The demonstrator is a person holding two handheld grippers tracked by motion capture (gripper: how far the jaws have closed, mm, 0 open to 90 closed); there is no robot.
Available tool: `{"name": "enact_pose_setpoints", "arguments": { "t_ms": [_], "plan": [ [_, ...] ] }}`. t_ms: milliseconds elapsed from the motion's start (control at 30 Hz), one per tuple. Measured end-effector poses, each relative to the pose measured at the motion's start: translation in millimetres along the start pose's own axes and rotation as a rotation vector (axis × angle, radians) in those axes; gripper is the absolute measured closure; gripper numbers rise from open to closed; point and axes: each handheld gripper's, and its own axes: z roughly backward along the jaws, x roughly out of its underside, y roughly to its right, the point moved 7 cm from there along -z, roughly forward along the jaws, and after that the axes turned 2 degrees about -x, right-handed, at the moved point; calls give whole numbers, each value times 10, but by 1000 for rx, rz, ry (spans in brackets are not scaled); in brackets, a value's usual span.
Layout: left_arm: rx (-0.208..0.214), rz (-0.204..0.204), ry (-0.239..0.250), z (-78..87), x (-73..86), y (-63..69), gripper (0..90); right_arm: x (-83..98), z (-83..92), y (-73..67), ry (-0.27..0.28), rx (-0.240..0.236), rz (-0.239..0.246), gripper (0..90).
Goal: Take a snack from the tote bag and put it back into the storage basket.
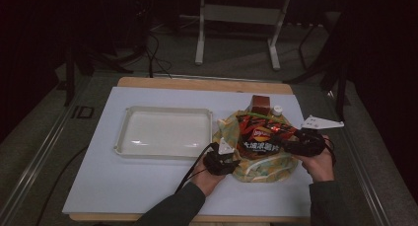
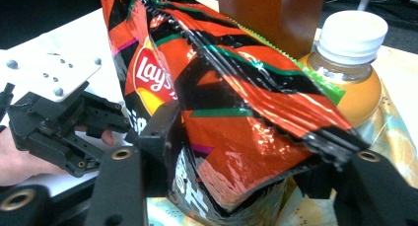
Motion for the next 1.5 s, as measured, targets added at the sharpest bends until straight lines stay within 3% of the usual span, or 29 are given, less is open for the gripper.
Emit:
{"name": "enact_pose_setpoints", "arguments": {
  "t_ms": [400,800,1033,1500],
  "plan": [
    [-1,-1,-1,0,0,-1,590,-23,42,-17,18,-25,-15,707],
    [0,2,0,-1,0,-1,589,-36,88,-59,36,-72,-19,879],
    [0,0,-2,0,1,-1,589,-76,127,-112,64,-113,-33,900],
    [1,1,-1,0,0,-1,589,-211,226,-174,109,-149,-54,900]
  ]
}}
